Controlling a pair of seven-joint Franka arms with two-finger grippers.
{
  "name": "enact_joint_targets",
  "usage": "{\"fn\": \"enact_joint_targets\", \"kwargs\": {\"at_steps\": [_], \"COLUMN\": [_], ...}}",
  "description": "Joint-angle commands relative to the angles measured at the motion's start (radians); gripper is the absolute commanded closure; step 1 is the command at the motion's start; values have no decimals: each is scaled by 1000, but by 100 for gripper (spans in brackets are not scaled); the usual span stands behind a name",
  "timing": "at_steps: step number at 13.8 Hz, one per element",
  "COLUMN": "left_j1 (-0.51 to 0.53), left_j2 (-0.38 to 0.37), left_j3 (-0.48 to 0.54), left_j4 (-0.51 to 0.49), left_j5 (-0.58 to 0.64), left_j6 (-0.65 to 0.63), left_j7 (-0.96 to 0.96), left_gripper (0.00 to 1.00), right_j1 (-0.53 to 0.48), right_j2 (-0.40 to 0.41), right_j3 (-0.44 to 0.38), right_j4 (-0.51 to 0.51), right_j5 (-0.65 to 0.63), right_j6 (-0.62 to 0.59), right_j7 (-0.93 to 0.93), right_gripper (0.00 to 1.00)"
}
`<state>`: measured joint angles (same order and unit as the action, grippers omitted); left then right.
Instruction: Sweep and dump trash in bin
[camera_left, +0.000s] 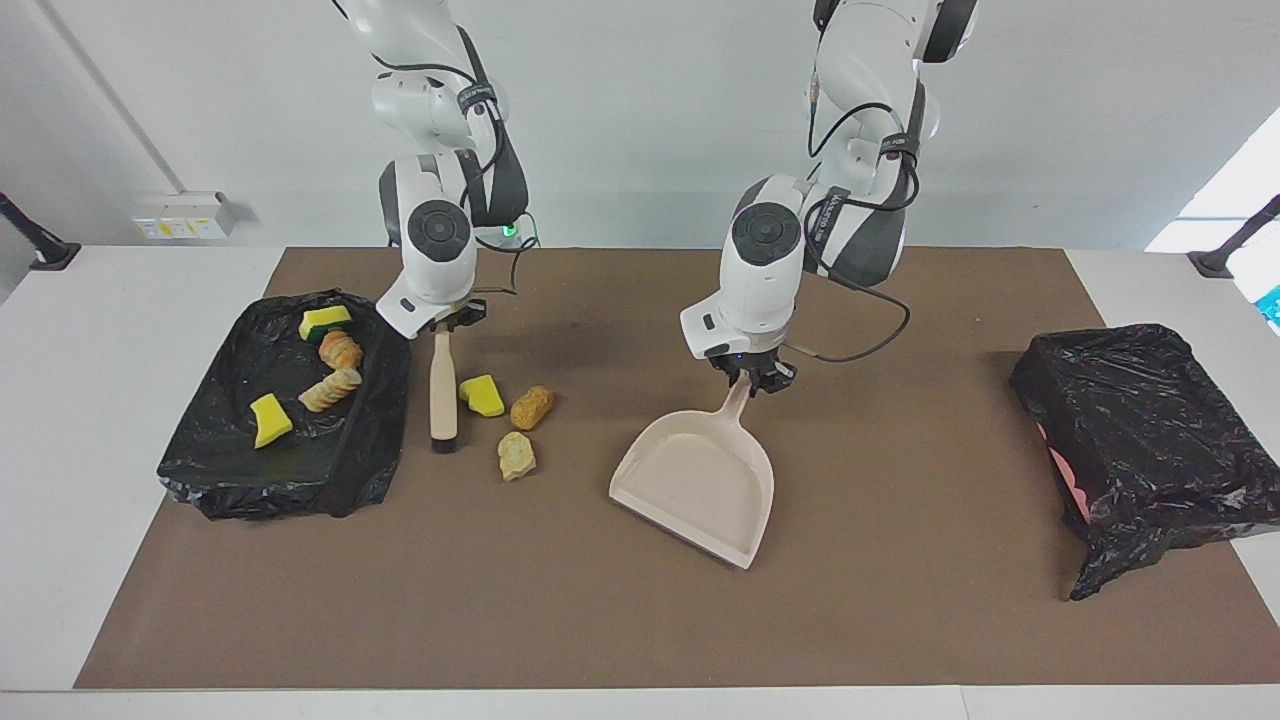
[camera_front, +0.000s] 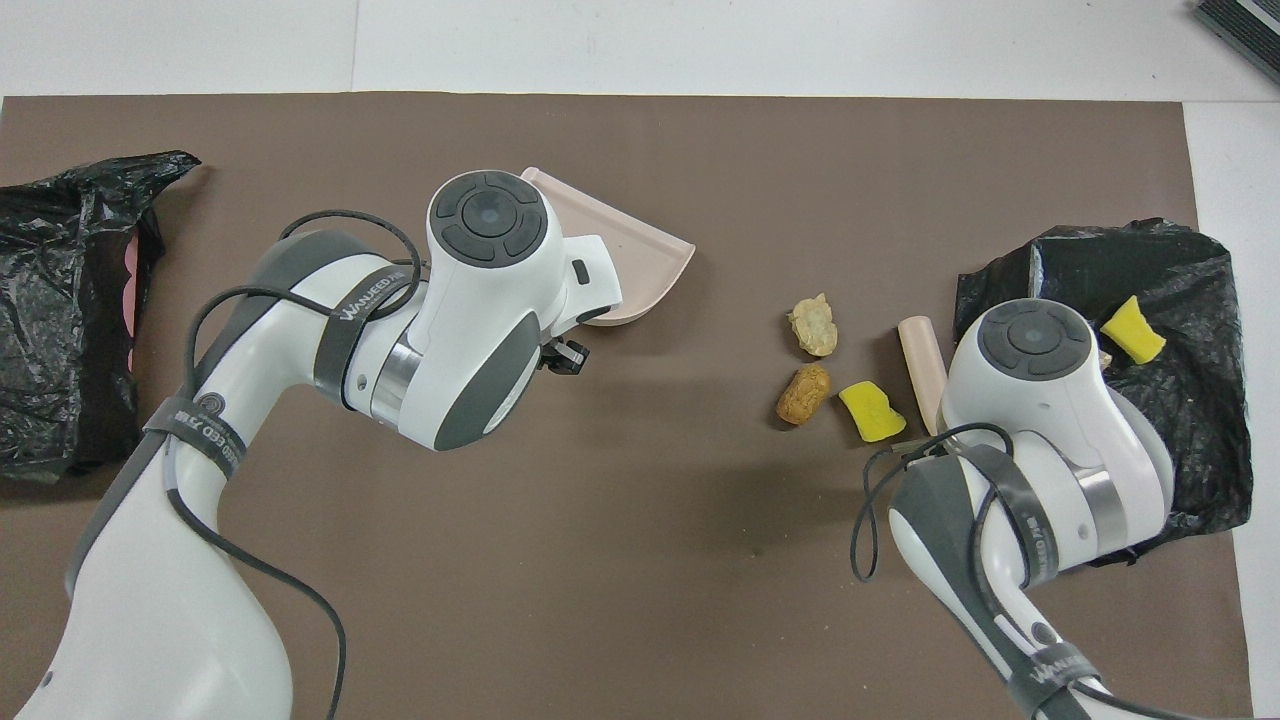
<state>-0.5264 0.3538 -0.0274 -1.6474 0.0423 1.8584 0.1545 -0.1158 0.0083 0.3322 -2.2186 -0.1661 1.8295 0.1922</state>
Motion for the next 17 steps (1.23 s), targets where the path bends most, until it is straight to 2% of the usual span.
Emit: {"fn": "enact_joint_targets", "kwargs": {"at_steps": [1,6,9,14,17], "left_j1": [34,52,39,35,39], "left_j2": [-61,-102,-140,-147,-145], "left_j3": [-5,-5,-5,-6,-5], "left_j4": [-84,-181,-245,-250,-247], "left_j5": [14,19,47,74,76], "left_j6": [5,65,71,73,71], "left_j7": [196,449,464,576,657], "left_gripper": [100,100,100,100,100], "right_j1": [43,159,208,255,314], "right_j2": [-42,-31,-27,-14,-10], "right_j3": [7,7,7,7,7], "right_j4": [-24,-24,-23,-12,-6], "right_j5": [91,244,338,542,670], "right_j6": [-25,-24,-10,56,138], "right_j7": [30,165,214,269,285], "right_gripper": [100,100,100,100,100]}}
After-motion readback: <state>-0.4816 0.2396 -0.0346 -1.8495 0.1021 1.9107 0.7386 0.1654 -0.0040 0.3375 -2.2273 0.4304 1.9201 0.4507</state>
